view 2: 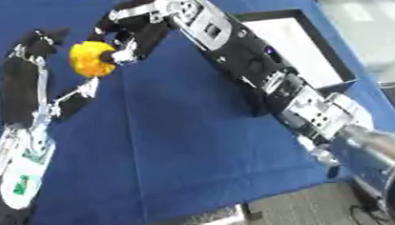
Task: Pick up the objects with one hand, pass them to the other hand, and then place them into the box on the other side of the table.
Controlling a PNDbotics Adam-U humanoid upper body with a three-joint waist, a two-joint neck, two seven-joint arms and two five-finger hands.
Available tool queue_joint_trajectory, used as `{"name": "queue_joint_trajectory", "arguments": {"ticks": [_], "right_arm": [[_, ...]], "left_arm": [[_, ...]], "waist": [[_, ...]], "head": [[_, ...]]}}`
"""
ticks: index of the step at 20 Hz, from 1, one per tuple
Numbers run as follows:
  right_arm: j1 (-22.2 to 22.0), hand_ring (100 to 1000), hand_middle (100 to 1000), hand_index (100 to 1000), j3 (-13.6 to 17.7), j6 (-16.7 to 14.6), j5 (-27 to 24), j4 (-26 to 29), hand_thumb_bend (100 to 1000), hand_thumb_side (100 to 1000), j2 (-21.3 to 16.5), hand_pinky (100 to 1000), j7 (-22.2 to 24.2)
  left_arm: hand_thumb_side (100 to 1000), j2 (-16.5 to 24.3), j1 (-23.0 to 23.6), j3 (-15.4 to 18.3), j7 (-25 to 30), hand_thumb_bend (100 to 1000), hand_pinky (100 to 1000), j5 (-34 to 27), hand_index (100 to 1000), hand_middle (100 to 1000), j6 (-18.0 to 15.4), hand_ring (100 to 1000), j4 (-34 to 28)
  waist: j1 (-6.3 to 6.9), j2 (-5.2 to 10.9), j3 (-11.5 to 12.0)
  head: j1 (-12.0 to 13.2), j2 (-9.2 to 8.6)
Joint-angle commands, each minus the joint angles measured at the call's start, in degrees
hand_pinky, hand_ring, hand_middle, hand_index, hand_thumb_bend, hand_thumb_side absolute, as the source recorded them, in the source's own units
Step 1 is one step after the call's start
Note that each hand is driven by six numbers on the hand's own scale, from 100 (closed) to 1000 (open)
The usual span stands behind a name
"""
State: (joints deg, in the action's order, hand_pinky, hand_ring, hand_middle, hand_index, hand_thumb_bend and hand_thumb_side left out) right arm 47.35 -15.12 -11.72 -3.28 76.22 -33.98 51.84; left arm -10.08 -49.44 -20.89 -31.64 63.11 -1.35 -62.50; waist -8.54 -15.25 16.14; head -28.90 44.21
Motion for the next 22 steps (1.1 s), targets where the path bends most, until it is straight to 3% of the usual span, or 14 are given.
{"name": "queue_joint_trajectory", "arguments": {"ticks": [1, 10, 17, 22], "right_arm": [[0.67, 1000, 469, 697, 0.92, 0.09, -0.36, 0.20, 100, 262, -0.96, 674, 0.12], [0.61, 1000, 466, 697, 1.46, 1.97, -1.32, -0.06, 100, 290, -0.83, 670, 0.12], [0.38, 1000, 468, 700, 2.95, 3.62, -1.94, -0.71, 100, 272, -1.19, 669, 0.12], [0.32, 1000, 469, 701, 3.75, 4.01, -2.18, -0.93, 100, 266, -1.53, 669, 0.12]], "left_arm": [[117, 0.16, -0.89, 0.51, -0.12, 464, 709, 0.10, 767, 576, 0.27, 558, -0.66], [176, 0.26, -0.67, 0.39, -0.01, 556, 712, 0.62, 780, 584, 0.23, 562, -0.41], [237, 0.69, -0.68, 0.30, 1.68, 736, 725, 2.64, 793, 602, -0.39, 584, 0.29], [248, 0.81, -0.65, 0.34, 2.39, 761, 727, 3.58, 796, 604, -0.84, 588, 0.22]], "waist": [[-0.01, 0.70, -0.19], [-0.02, 1.03, 0.03], [0.12, 1.15, -0.10], [0.22, 1.18, -0.12]], "head": [[-0.37, -0.10], [-0.64, -0.10], [-0.83, -0.10], [-1.00, -0.10]]}}
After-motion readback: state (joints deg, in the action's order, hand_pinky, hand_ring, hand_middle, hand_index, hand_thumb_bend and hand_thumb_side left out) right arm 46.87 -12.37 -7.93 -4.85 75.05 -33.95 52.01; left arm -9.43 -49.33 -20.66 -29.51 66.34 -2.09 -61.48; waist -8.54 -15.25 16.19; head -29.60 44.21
